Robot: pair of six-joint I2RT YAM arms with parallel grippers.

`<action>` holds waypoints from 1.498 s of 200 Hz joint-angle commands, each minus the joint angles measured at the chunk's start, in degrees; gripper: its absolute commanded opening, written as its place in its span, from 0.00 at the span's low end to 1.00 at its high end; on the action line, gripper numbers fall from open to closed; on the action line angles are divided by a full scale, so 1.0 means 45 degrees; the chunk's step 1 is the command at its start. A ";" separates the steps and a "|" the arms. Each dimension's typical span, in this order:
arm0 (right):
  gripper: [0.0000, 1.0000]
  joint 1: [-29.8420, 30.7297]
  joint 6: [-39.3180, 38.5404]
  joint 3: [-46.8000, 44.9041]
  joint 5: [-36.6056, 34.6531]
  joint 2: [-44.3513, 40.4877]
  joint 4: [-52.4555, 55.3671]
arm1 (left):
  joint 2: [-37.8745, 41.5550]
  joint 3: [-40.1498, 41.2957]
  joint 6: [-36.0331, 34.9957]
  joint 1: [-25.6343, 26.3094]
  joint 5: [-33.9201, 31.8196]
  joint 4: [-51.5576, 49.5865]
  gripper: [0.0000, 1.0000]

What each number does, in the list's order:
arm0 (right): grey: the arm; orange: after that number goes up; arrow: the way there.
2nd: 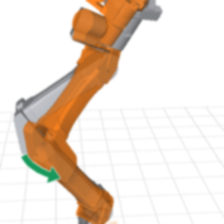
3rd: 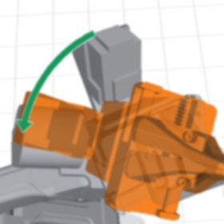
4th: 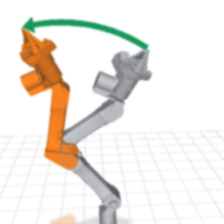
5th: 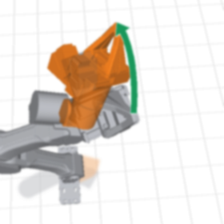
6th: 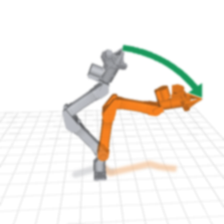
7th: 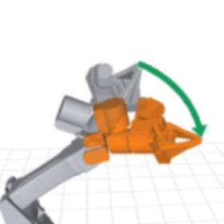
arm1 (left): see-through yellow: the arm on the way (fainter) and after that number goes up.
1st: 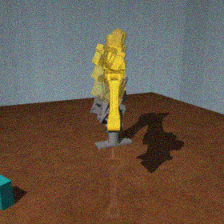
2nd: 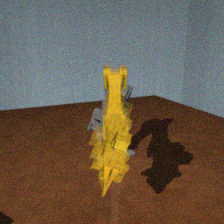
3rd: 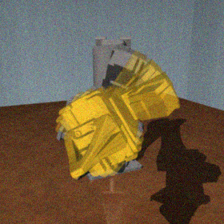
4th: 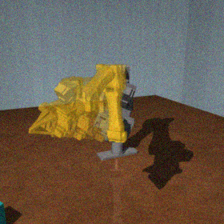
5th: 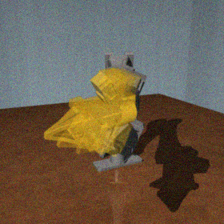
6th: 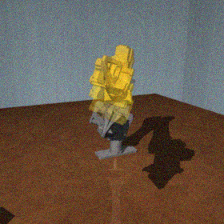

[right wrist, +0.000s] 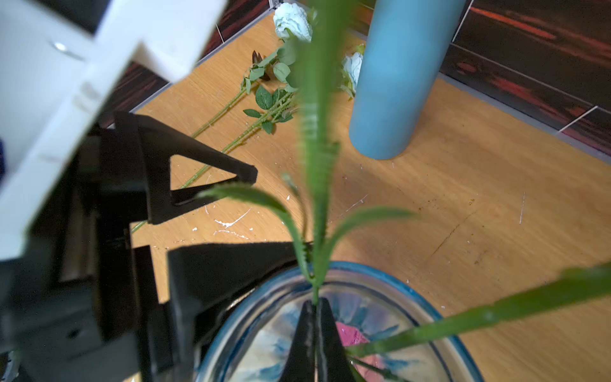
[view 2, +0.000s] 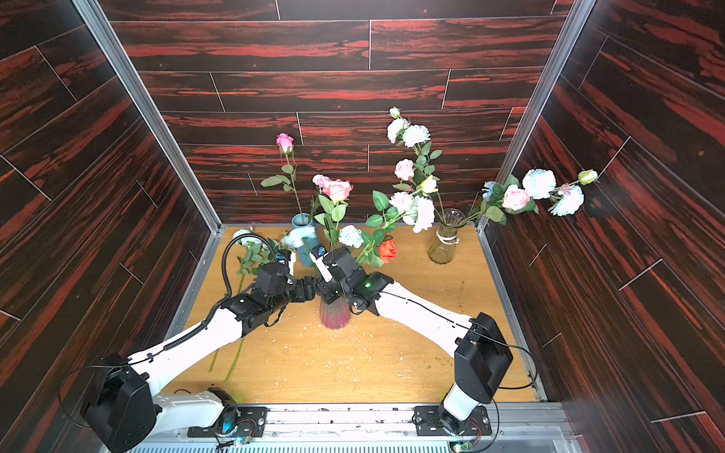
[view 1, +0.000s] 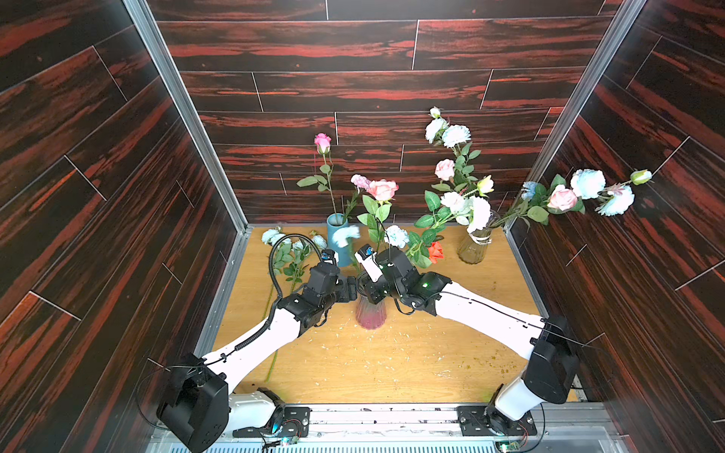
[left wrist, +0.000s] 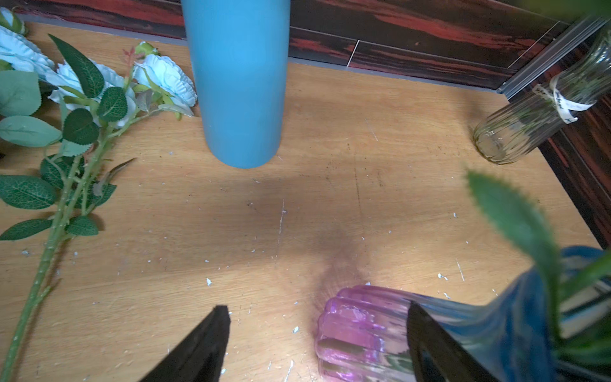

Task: Pick out blue flowers from the vase
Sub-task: Pick up the flower from the vase.

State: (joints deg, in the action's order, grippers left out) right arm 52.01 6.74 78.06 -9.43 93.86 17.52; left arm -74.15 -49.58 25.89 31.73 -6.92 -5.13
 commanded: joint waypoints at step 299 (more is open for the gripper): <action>0.00 -0.0952 0.0389 0.6368 0.5474 -0.2302 0.3140 | 0.5233 -0.3959 -0.1787 0.0020 0.2261 -0.1463 0.97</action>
State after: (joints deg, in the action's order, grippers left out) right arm 47.86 7.14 107.48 10.35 85.06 29.85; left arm -48.21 -62.41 19.22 31.86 -0.97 -6.57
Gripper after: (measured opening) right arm 0.047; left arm 0.968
